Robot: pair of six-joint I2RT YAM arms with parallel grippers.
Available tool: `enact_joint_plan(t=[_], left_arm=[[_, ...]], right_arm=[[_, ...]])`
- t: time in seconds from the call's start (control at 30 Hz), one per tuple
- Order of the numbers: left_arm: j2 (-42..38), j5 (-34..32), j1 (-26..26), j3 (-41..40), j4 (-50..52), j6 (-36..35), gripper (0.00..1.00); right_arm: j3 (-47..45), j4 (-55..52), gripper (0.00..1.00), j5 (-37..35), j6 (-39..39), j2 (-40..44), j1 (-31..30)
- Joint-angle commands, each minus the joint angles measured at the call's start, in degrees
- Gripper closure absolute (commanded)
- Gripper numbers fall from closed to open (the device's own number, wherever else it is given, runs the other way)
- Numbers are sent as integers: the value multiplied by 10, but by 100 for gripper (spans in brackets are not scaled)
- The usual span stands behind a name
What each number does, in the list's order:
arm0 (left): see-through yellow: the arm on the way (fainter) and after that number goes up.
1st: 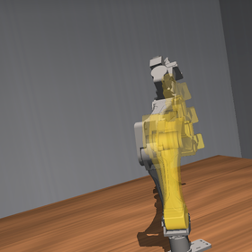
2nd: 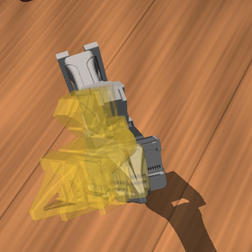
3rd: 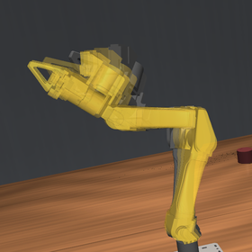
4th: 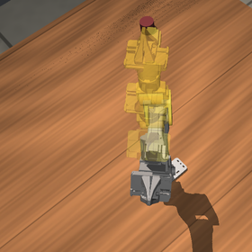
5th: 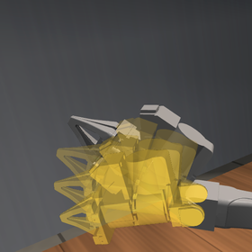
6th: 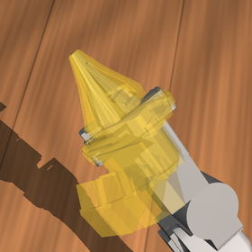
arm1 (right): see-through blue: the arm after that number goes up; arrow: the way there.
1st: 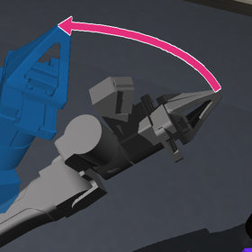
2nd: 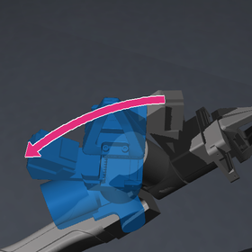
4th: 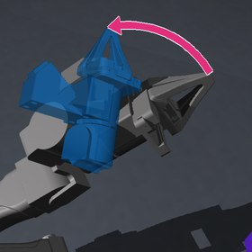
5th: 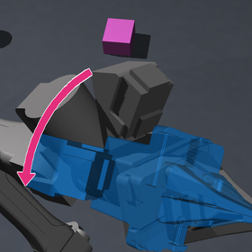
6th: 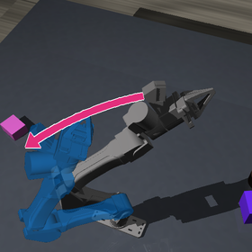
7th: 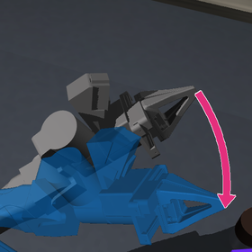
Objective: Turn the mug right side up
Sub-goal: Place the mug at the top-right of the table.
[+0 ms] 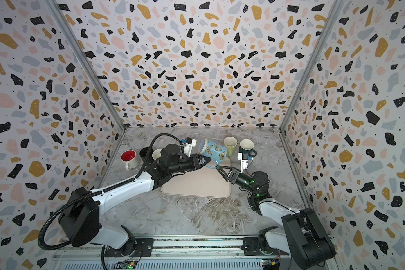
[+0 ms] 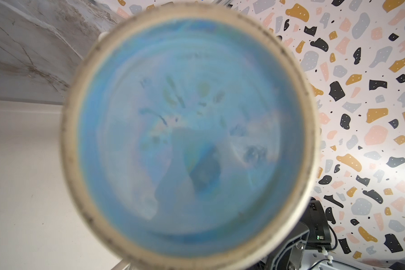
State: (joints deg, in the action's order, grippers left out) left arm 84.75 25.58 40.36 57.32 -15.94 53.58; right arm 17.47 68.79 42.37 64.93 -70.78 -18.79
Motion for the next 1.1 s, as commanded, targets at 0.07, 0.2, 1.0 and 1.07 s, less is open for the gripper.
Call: enact_joint_plan(t=[0.07, 0.2, 1.0, 1.07], left_arm=[[-14, 13, 7, 14, -145, 18, 100], [-7, 13, 11, 17, -148, 20, 100], [13, 18, 39, 34, -150, 21, 100], [12, 18, 39, 33, -150, 20, 100]], right_arm=[[30, 41, 13, 4, 8, -13, -3], [37, 47, 15, 6, 11, -27, -3], [61, 57, 31, 16, 18, -53, -4], [62, 55, 33, 15, 17, -52, -3]])
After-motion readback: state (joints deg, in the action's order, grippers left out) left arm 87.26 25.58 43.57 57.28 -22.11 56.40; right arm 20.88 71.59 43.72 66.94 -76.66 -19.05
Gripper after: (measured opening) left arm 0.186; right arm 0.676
